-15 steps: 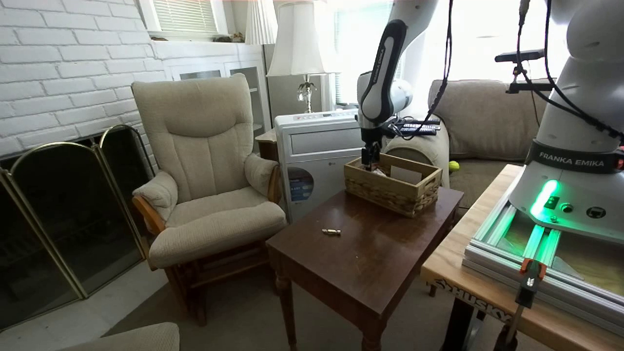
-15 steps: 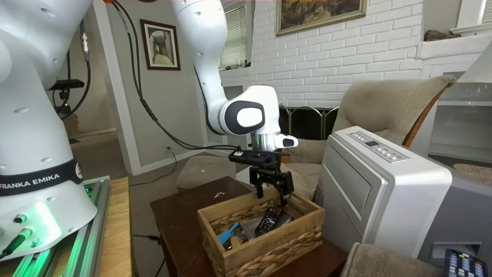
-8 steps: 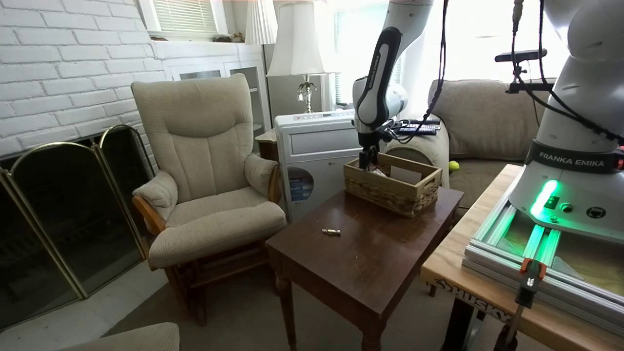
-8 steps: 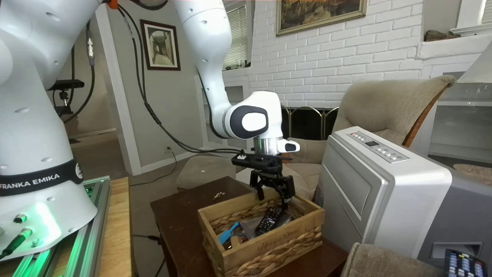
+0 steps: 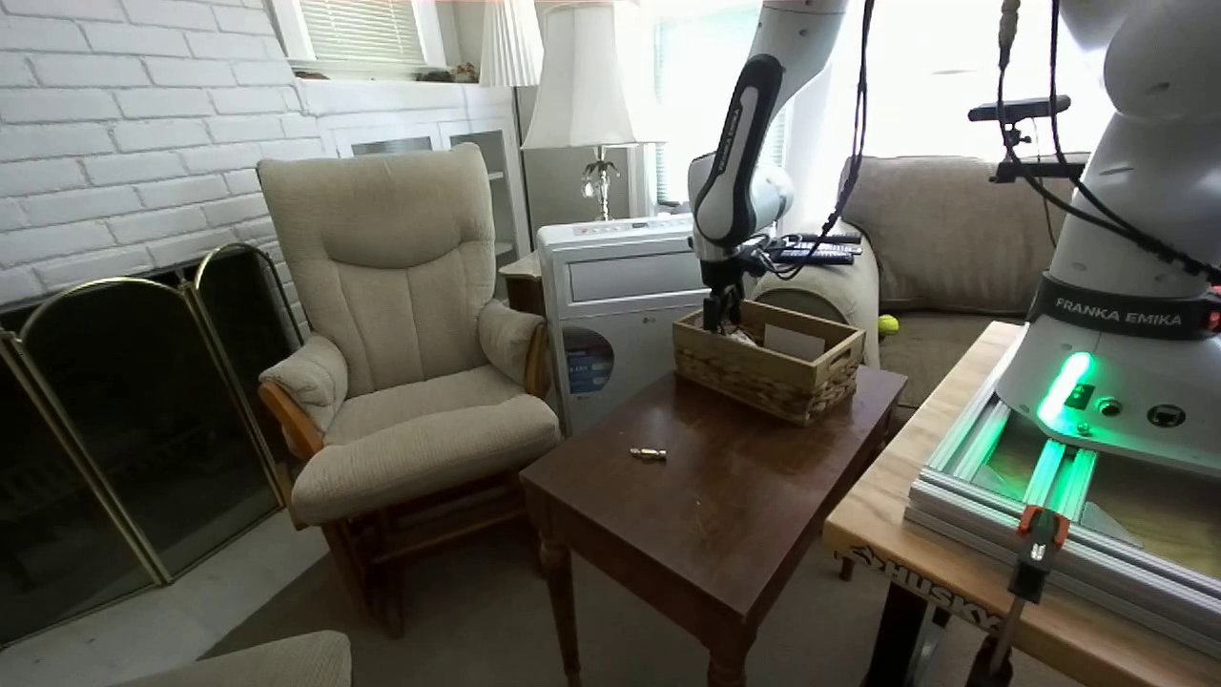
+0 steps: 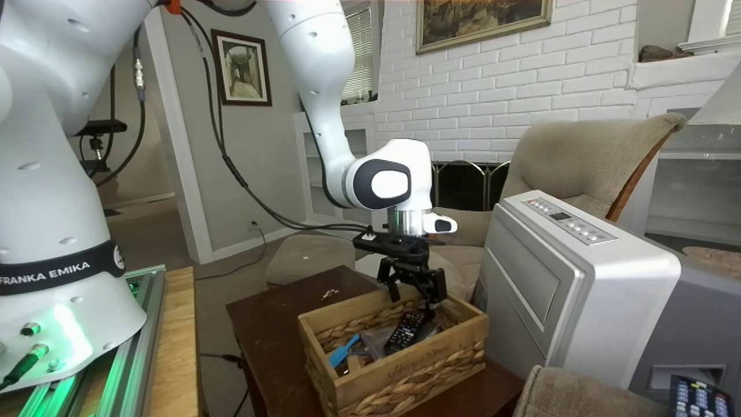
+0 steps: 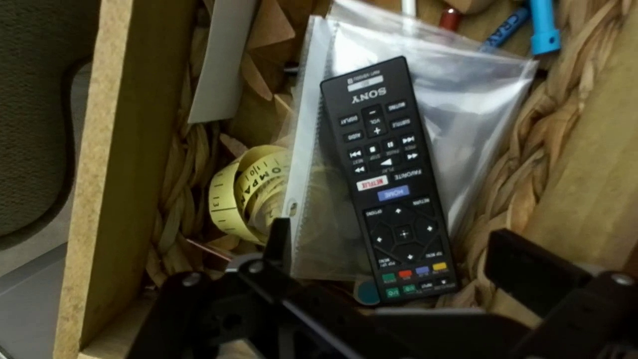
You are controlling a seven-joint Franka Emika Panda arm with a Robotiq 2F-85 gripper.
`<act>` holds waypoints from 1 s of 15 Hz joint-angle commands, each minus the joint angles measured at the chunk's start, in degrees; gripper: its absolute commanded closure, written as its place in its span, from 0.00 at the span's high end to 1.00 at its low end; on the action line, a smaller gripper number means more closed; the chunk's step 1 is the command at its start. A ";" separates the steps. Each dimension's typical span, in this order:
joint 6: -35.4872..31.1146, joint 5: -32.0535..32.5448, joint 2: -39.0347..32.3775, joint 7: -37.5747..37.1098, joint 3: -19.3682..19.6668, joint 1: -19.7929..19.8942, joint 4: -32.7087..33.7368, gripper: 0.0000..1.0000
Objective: Turn off the device and put the remote on the couch
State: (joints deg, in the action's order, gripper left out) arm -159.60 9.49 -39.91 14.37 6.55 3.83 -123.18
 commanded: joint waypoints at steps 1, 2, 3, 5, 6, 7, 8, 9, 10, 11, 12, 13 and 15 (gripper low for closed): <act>7.60 -1.15 -1.76 5.72 -5.32 6.62 4.34 1.00; 9.53 -1.03 -1.94 7.44 -6.03 7.73 5.21 1.00; 10.78 -0.89 -2.55 9.05 -6.60 8.60 6.08 1.00; 12.23 -0.86 -3.72 11.42 -7.32 9.97 7.81 1.00; 12.36 -0.97 -4.38 12.28 -7.64 10.50 8.62 1.00; 12.62 -1.14 -5.10 13.03 -8.04 11.04 9.34 1.00; 12.58 -1.68 -5.70 13.43 -8.62 11.63 10.00 1.00; 12.72 -2.13 -6.40 13.88 -9.19 12.15 10.62 1.00; 12.68 -2.76 -6.99 13.98 -9.91 12.70 11.15 1.00; 13.41 -3.46 -7.59 14.34 -10.73 13.32 11.74 1.00; 13.82 -3.81 -7.86 14.73 -11.16 13.69 12.06 1.00; 14.53 -4.16 -8.25 14.97 -11.48 13.96 12.54 1.00; 15.67 -4.78 -8.70 15.09 -11.87 14.42 13.12 1.00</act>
State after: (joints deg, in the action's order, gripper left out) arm -146.41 7.16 -46.46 27.39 -3.58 16.69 -112.80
